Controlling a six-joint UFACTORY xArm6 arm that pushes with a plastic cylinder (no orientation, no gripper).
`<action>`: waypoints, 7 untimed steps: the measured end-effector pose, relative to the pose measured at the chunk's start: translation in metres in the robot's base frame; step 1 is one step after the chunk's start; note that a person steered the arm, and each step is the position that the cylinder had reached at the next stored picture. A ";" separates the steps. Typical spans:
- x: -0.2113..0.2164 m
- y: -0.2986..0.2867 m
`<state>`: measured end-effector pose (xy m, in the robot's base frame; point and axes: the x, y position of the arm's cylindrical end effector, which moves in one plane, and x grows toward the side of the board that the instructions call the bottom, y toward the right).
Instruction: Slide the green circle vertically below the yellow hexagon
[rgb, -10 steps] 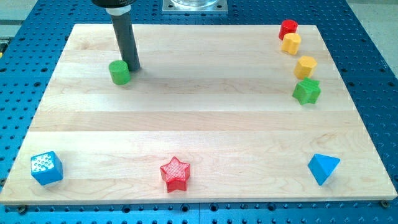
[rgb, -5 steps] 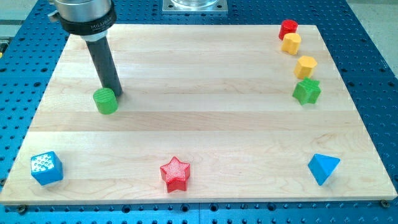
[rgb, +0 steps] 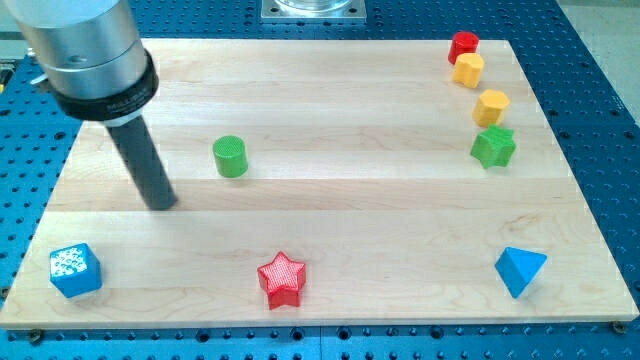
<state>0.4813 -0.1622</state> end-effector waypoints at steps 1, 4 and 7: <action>-0.034 0.045; -0.045 0.158; -0.010 0.228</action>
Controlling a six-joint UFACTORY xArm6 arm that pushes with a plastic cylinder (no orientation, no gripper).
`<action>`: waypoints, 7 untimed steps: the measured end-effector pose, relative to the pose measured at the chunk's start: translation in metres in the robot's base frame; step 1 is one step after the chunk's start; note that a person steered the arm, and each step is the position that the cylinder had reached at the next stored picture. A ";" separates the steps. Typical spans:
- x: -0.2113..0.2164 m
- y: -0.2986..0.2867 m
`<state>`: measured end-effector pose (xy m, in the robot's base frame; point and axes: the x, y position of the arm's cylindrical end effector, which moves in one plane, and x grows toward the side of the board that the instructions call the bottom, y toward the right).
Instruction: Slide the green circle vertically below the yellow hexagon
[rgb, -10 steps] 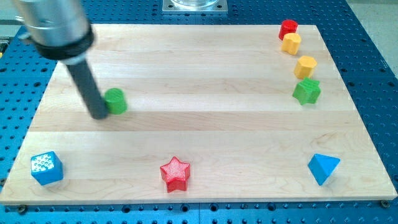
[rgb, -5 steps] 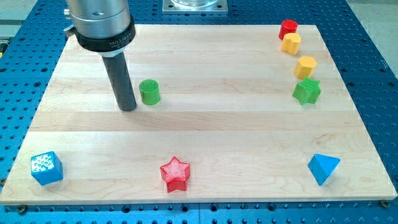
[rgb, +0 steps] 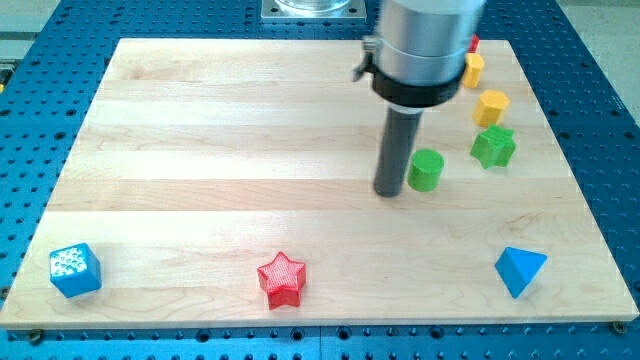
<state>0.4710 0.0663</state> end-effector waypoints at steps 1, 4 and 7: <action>-0.008 0.044; -0.047 0.112; -0.003 0.120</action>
